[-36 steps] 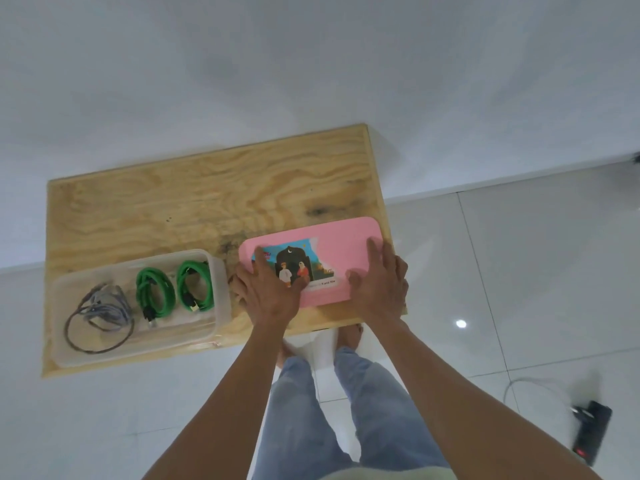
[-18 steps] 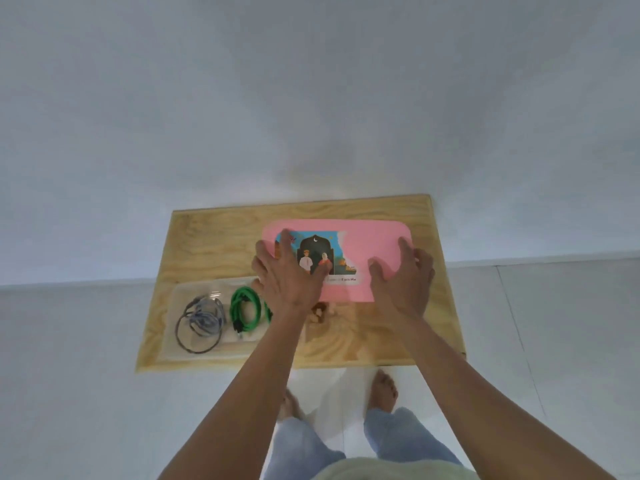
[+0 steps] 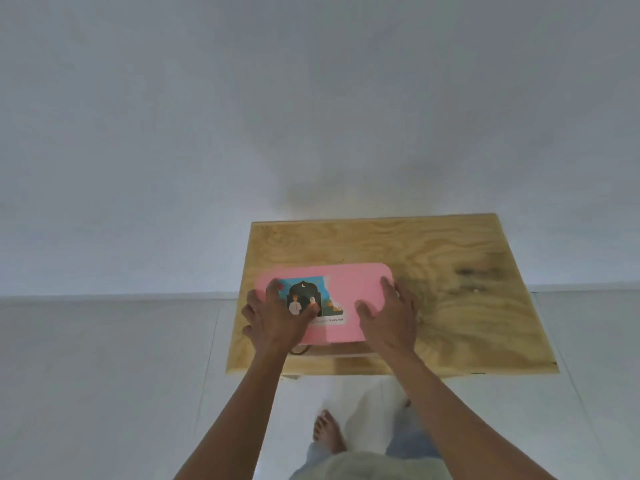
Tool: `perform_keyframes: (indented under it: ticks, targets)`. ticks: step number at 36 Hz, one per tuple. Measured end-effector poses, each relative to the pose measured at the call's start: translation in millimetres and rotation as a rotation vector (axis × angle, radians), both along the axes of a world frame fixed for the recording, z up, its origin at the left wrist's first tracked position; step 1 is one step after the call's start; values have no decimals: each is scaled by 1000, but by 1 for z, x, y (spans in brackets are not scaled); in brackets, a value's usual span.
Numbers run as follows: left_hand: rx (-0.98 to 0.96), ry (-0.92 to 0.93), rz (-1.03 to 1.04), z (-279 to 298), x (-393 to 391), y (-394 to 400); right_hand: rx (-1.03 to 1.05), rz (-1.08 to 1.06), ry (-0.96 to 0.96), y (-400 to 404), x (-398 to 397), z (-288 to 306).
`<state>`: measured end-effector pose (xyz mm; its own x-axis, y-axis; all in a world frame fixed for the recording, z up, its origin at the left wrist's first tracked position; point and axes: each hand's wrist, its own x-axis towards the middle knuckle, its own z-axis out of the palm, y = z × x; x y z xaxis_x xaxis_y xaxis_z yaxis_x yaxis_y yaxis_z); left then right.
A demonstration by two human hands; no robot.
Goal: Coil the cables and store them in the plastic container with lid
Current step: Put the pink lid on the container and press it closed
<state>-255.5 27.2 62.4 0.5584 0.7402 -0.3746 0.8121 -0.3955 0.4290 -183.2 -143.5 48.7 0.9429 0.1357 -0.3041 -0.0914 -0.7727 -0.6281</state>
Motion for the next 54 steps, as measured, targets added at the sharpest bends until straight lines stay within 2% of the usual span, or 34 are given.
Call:
perform_keyframes:
  ticks: [8,20,32,36,40,47,54]
  targets:
    - [-62,6,-23,-28,-17,-10,-104,-24,9,-6,-21,-20]
    - [-22,2,-59,-47,-12,-11,-61,-25,45,-12,-20,-42]
    - [-53,-46,-95,-64,-18,-11,-180,100,-49,-16,-20,-59]
    - [-15,-48,-151,-73,-25,-13,-241,100,-74,-14,-23,-65]
    - [77,-30,-234,-79,-29,-15,-289,115,-189,-12,-27,-71]
    - [156,18,-274,-80,-30,-18,-255,125,-355,-15,-26,-82]
    - [120,-54,-250,-79,-29,-13,-199,131,-293,-18,-26,-79]
